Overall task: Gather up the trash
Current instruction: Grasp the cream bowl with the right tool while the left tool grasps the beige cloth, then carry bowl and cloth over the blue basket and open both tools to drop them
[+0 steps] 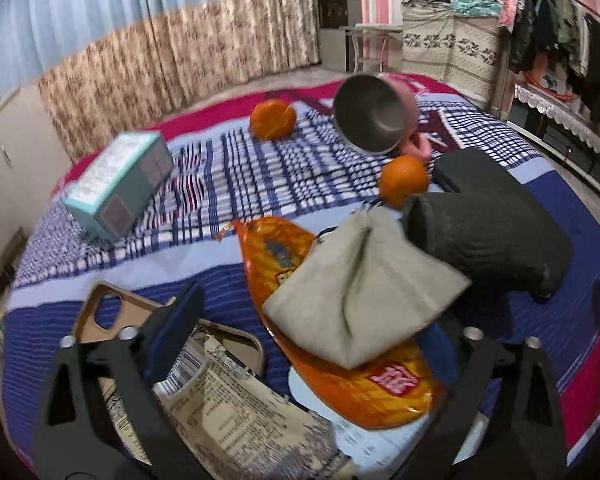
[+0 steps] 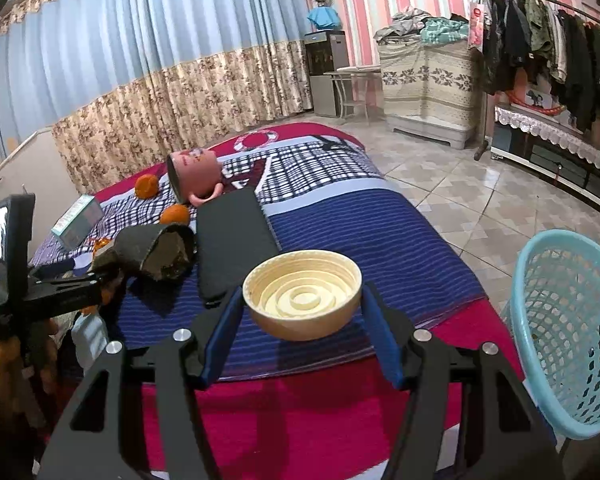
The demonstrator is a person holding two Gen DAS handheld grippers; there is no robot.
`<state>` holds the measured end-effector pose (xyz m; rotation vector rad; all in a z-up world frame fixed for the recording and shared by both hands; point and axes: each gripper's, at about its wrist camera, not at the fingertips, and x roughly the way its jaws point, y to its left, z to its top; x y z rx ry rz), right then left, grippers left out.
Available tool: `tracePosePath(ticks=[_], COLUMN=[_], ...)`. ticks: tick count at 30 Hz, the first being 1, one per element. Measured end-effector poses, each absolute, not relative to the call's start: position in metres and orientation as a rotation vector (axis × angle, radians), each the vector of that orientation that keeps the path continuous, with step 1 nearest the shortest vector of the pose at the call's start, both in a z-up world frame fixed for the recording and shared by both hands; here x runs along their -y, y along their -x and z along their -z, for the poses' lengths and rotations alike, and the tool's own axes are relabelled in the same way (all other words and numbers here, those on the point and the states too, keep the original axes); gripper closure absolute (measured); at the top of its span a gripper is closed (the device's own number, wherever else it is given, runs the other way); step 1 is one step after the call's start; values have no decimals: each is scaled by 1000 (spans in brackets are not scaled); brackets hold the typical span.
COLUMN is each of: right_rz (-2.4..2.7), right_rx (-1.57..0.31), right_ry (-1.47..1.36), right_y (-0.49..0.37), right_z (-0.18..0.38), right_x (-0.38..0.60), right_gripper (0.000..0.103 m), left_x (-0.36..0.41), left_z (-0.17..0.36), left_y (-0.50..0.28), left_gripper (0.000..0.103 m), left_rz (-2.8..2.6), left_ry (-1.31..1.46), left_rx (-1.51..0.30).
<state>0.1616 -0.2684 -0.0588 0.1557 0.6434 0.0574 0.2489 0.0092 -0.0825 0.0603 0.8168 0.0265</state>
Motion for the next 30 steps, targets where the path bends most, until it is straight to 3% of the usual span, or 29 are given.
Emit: tracePosePath(ticks=[2, 5, 10, 23, 30], right_rz=[-47, -33, -20, 71, 174], right_rx=[-639, -639, -634, -547, -491], right_ry=[-163, -176, -197, -224, -182], right_y=[-162, -164, -164, -144, -126], right_z=[58, 59, 60, 42, 30], right_x=[272, 281, 293, 335, 367], right_gripper=[43, 43, 43, 43, 43], left_x=[-15, -15, 0, 14, 84], left_z=[86, 86, 88, 6, -21], left_y=[-252, -251, -246, -213, -196], left_gripper=[25, 56, 78, 81, 81], left_rz=[-6, 21, 57, 13, 170], left_ry=[-24, -12, -79, -41, -72], left_rx=[-834, -826, -809, -582, -531])
